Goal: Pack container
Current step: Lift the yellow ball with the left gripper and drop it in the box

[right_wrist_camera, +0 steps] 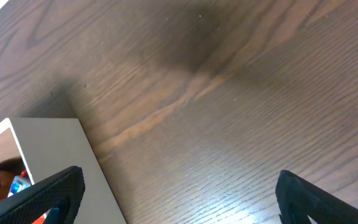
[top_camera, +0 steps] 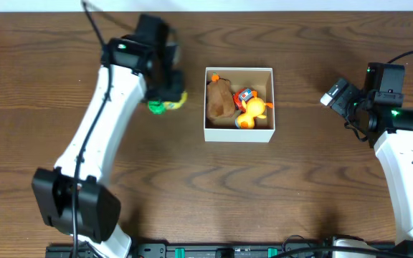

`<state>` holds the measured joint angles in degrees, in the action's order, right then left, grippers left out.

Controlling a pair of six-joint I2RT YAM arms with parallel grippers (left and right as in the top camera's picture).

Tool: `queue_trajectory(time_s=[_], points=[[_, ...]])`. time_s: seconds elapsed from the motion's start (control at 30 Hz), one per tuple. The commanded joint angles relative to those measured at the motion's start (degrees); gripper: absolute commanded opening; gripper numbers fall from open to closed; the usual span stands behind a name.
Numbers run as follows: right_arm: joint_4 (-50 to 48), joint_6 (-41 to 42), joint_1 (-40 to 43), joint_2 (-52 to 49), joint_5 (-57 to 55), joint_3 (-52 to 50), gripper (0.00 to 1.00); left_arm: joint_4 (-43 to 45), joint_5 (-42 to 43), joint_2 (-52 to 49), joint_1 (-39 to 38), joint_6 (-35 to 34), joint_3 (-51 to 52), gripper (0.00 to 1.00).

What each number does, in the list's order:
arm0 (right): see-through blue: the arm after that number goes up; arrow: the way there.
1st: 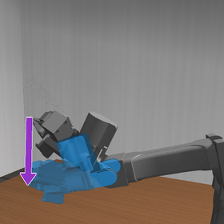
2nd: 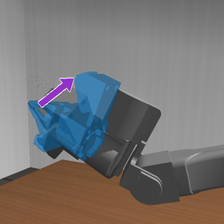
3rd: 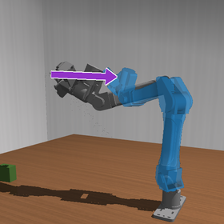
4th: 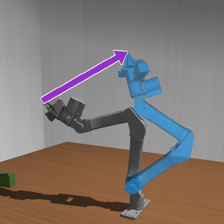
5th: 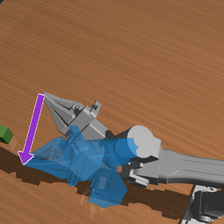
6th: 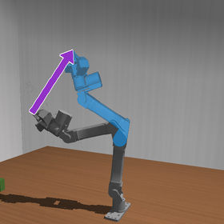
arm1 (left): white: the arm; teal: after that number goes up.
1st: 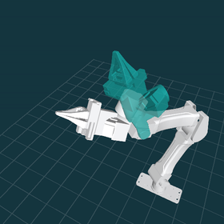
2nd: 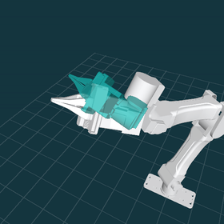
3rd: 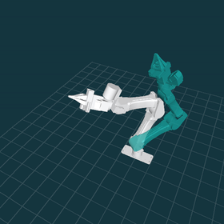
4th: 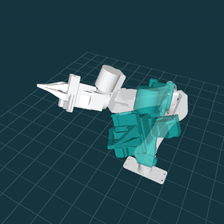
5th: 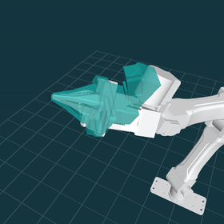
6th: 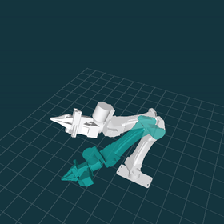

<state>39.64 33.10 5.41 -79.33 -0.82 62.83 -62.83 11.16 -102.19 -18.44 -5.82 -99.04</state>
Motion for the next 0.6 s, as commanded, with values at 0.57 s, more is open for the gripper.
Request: queue_trajectory(time_s=[0.57], points=[[0.0, 0.7, 0.2, -0.1, 0.2, 0.2, 0.99, 27.7, -1.4, -9.9, -14.8, 4.7, 0.5, 0.31]])
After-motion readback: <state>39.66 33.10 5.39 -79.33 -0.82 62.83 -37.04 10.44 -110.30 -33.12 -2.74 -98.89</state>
